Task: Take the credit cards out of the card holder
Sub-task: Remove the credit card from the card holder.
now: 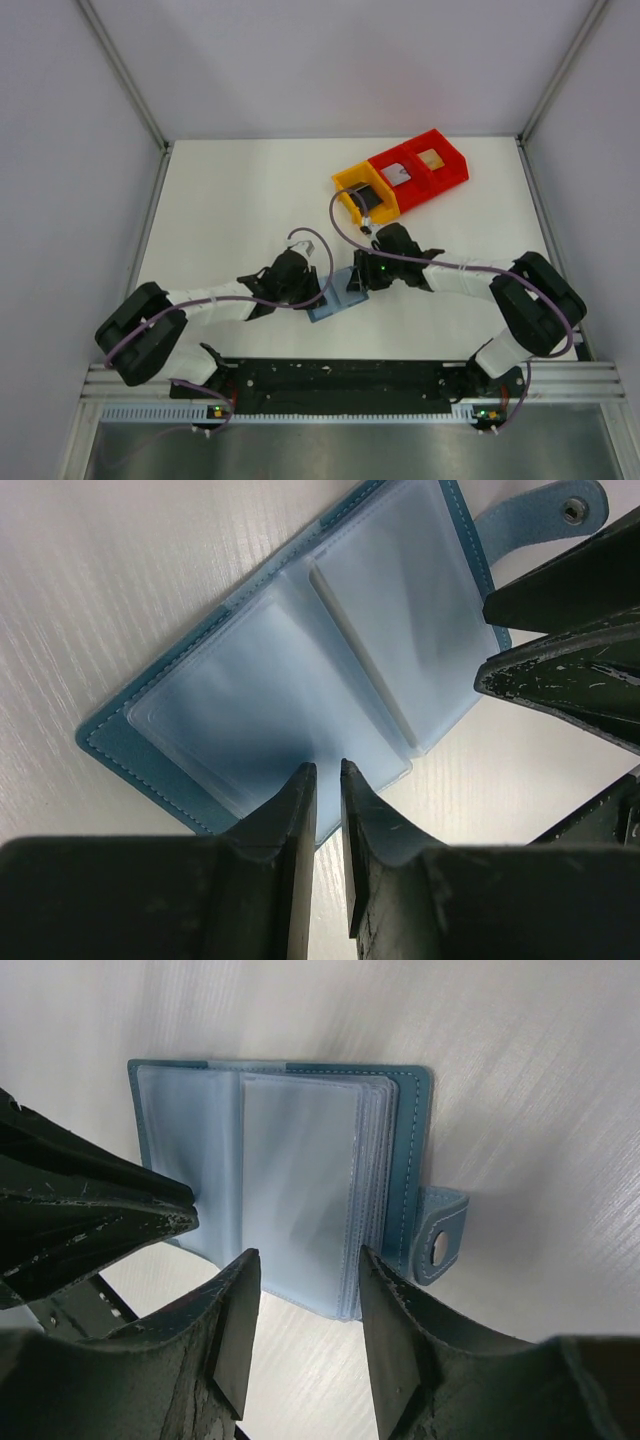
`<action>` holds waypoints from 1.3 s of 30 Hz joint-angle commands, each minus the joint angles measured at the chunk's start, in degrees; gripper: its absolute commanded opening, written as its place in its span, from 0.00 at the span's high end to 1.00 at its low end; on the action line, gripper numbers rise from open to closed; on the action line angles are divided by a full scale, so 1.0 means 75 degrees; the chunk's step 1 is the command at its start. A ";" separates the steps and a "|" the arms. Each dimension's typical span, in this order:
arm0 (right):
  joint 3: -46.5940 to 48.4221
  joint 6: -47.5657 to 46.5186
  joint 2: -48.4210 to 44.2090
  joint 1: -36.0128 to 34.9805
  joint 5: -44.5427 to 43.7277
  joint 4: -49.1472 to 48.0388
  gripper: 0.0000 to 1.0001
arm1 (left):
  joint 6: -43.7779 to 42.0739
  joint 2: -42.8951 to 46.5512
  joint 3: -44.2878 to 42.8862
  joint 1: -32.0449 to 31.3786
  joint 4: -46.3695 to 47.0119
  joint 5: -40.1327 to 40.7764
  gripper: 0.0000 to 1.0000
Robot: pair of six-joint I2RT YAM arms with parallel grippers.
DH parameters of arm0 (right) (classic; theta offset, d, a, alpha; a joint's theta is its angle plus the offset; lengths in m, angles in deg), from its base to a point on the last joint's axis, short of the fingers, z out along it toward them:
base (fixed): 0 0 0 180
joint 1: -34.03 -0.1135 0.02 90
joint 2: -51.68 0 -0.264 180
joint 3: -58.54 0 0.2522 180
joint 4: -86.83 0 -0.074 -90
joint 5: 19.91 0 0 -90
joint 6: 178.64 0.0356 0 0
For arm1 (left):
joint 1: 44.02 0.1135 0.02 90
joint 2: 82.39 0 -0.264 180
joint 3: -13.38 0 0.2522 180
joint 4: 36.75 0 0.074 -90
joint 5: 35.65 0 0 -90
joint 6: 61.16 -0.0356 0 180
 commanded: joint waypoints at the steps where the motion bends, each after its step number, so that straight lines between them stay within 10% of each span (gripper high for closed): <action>1: 0.0338 0.0078 -0.0276 -0.0123 0.0289 -0.0130 0.57 | 0.0003 -0.0078 0.0027 -0.0030 0.0197 -0.0067 0.80; 20: 0.0502 0.0230 -0.0510 -0.0146 0.0840 -0.0247 0.73 | 0.0015 -0.0031 0.0015 -0.0030 0.0138 -0.0090 0.82; 39: 0.0842 0.0078 -0.0545 -0.0299 0.0607 0.0267 0.56 | 0.0190 0.0943 0.0297 -0.0030 -0.0295 0.0613 0.82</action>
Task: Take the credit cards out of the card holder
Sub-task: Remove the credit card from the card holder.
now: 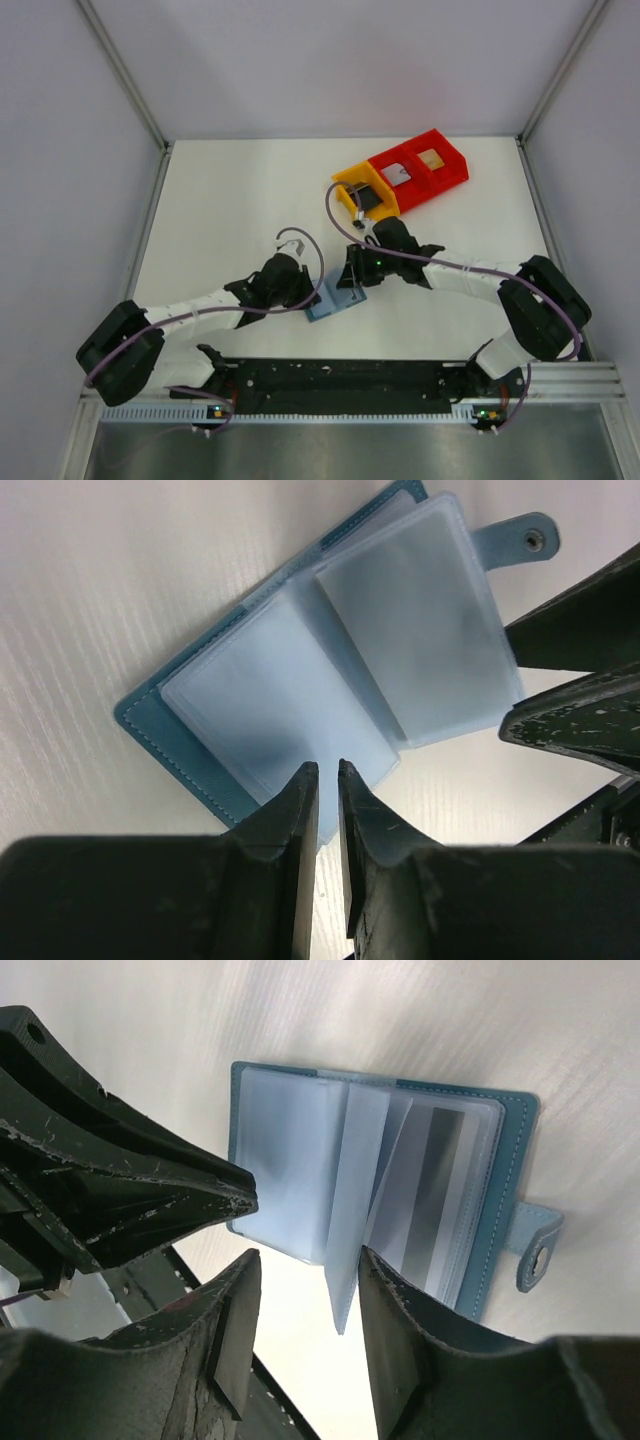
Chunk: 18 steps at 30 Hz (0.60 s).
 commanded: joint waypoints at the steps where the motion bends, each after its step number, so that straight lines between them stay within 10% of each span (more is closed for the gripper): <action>1: 0.0413 -0.0202 -0.0297 -0.0095 -0.0250 0.0212 0.55 | -0.0025 -0.0308 -0.0103 -0.0024 -0.0083 0.0106 0.82; 18: 0.0601 -0.0530 0.0206 -0.0165 -0.1224 0.0541 0.49 | -0.0084 -0.0661 -0.0232 -0.0024 -0.0306 -0.0011 0.83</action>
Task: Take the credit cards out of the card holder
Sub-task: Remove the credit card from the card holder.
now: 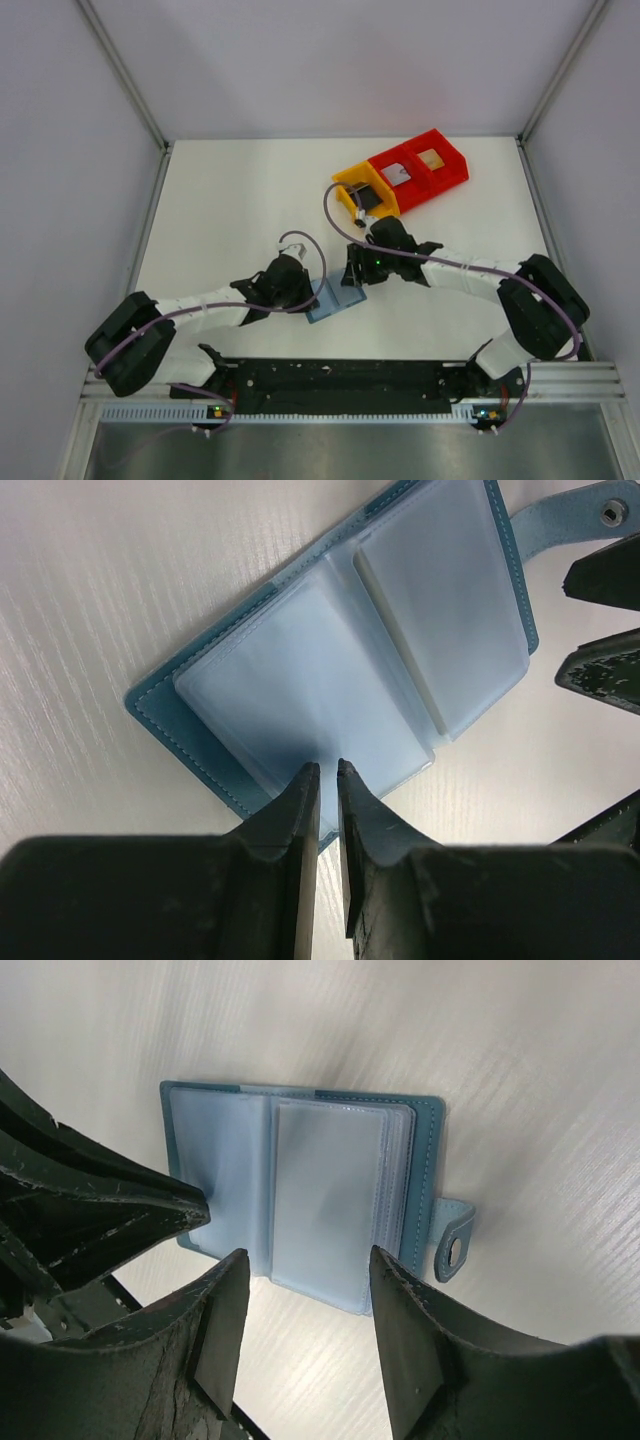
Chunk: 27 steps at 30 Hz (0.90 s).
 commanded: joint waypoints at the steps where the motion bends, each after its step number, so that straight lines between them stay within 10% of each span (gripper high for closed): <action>1: 0.0368 -0.0137 0.0270 -0.0133 -0.0067 -0.0190 0.49 | -0.0069 -0.0095 -0.0179 -0.0013 -0.0131 -0.0006 0.83; 27: 0.0544 -0.0219 0.0435 -0.0262 0.0016 -0.0062 0.52 | -0.0116 -0.0201 -0.0203 -0.0013 -0.0072 -0.0099 0.84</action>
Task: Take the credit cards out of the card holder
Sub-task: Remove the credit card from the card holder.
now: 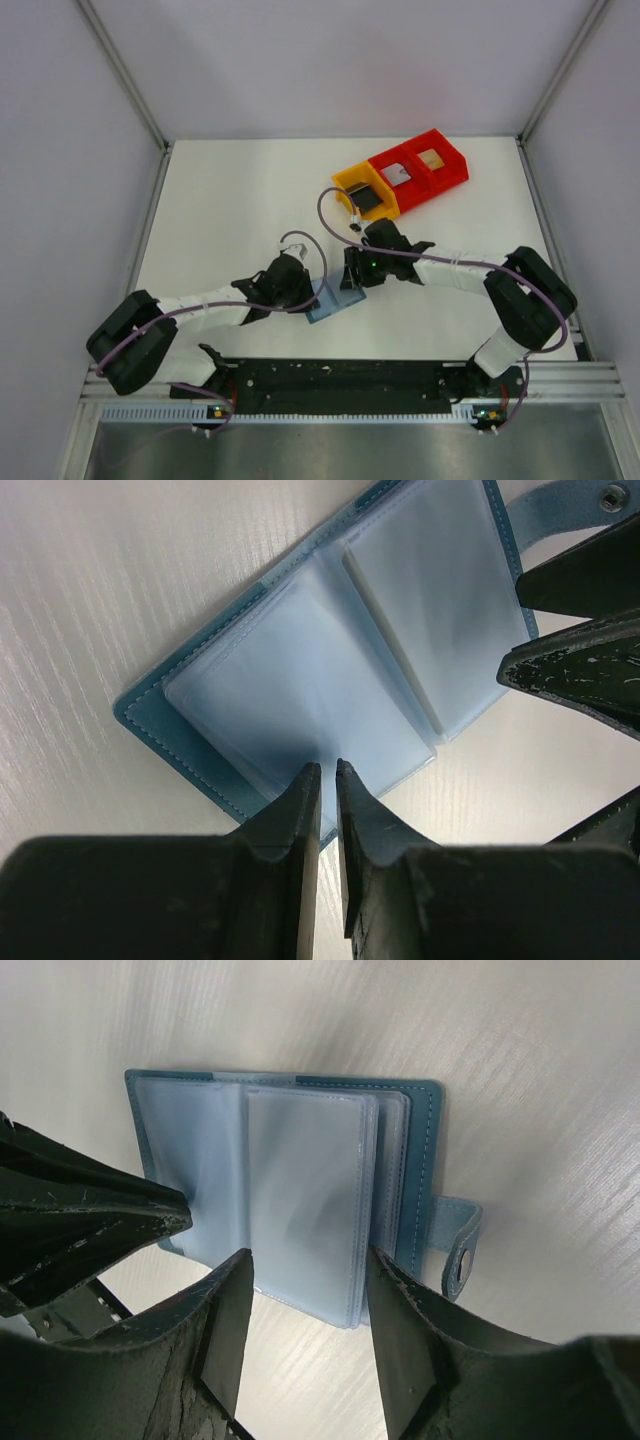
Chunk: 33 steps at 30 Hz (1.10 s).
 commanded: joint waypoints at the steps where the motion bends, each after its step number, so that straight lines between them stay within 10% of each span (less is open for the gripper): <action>1: 0.0384 -0.0164 -0.0200 -0.0189 -0.0191 -0.0044 0.52 | -0.0113 -0.0110 -0.0156 -0.0013 -0.0075 -0.0015 0.84; 33: 0.0442 -0.0199 0.0198 -0.0294 -0.0286 -0.0150 0.52 | -0.0137 -0.0192 -0.0191 -0.0013 -0.0064 -0.0062 0.85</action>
